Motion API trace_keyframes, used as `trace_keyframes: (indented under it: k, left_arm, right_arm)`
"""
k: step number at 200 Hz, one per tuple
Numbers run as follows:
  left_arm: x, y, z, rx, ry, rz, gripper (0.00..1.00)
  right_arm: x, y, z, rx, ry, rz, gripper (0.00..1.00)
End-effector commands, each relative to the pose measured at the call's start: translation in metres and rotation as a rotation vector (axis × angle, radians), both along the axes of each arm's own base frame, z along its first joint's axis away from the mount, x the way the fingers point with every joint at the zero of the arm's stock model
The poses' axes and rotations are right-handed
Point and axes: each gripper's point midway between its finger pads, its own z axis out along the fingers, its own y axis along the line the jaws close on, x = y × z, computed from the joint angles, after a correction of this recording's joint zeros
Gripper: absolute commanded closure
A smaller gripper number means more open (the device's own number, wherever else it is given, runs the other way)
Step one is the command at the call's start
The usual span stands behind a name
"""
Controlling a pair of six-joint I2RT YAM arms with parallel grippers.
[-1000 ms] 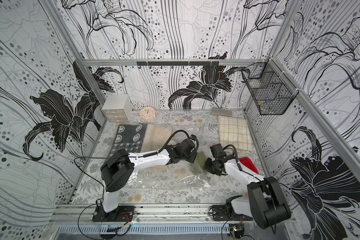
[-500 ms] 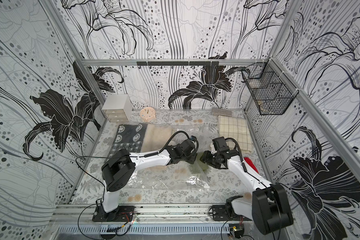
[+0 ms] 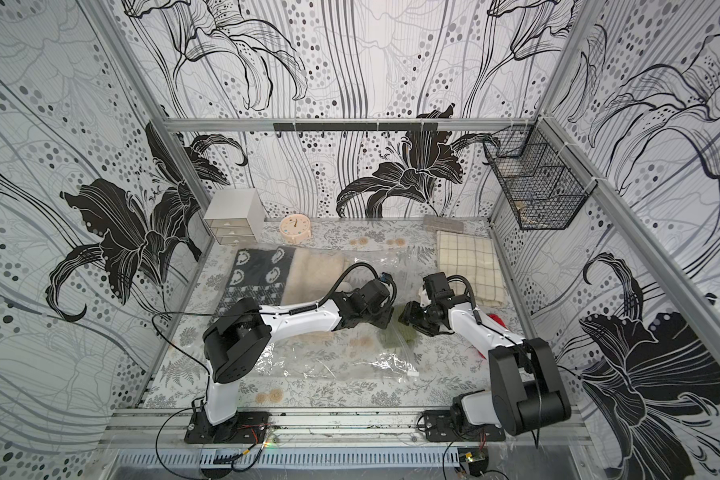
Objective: Take the scarf out of the vacuum bag
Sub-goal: Take out the scarf from the vacuum bag.
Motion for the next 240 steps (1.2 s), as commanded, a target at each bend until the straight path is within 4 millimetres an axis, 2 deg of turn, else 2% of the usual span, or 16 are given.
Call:
trace_keyframes:
  k: [1, 24, 51, 75, 82, 90, 108, 113, 152, 209, 240]
  left_arm:
    - [-0.002, 0.005, -0.018, 0.021, 0.027, 0.002, 1.00]
    - [-0.002, 0.004, -0.020, 0.021, 0.031, 0.000, 1.00]
    - [-0.002, 0.005, -0.024, 0.023, 0.039, 0.006, 1.00]
    - [-0.002, 0.006, -0.027, 0.023, 0.045, 0.007, 1.00]
    - [-0.001, 0.007, -0.027, 0.022, 0.046, 0.012, 1.00]
    - [0.000, 0.008, -0.028, 0.023, 0.047, 0.013, 1.00]
    - [0.000, 0.008, -0.030, 0.025, 0.051, 0.015, 1.00]
    - [0.000, 0.008, -0.030, 0.027, 0.050, 0.015, 1.00]
    - [0.008, 0.015, -0.019, 0.049, 0.006, 0.036, 1.00]
    - [0.024, 0.025, 0.014, 0.082, -0.084, 0.100, 1.00]
    - [0.027, 0.025, 0.025, 0.076, -0.110, 0.102, 1.00]
  right_arm:
    - [-0.001, 0.004, -0.013, 0.020, 0.014, 0.021, 0.40]
    - [-0.002, 0.011, -0.021, 0.063, 0.031, 0.029, 0.40]
    - [0.000, 0.024, -0.021, 0.146, 0.024, 0.040, 0.41]
    - [0.002, 0.033, -0.019, 0.212, 0.014, 0.047, 0.48]
    - [0.003, 0.034, -0.018, 0.224, 0.007, 0.047, 0.53]
    - [0.003, 0.035, -0.017, 0.231, 0.003, 0.049, 0.62]
    - [0.004, 0.034, -0.020, 0.225, 0.010, 0.045, 0.94]
    - [0.003, 0.034, -0.021, 0.222, 0.014, 0.043, 1.00]
    - [-0.002, 0.019, -0.026, 0.122, 0.027, 0.028, 1.00]
    - [-0.018, -0.025, -0.026, -0.104, 0.065, -0.071, 1.00]
    - [-0.028, -0.058, -0.011, -0.254, 0.079, -0.191, 1.00]
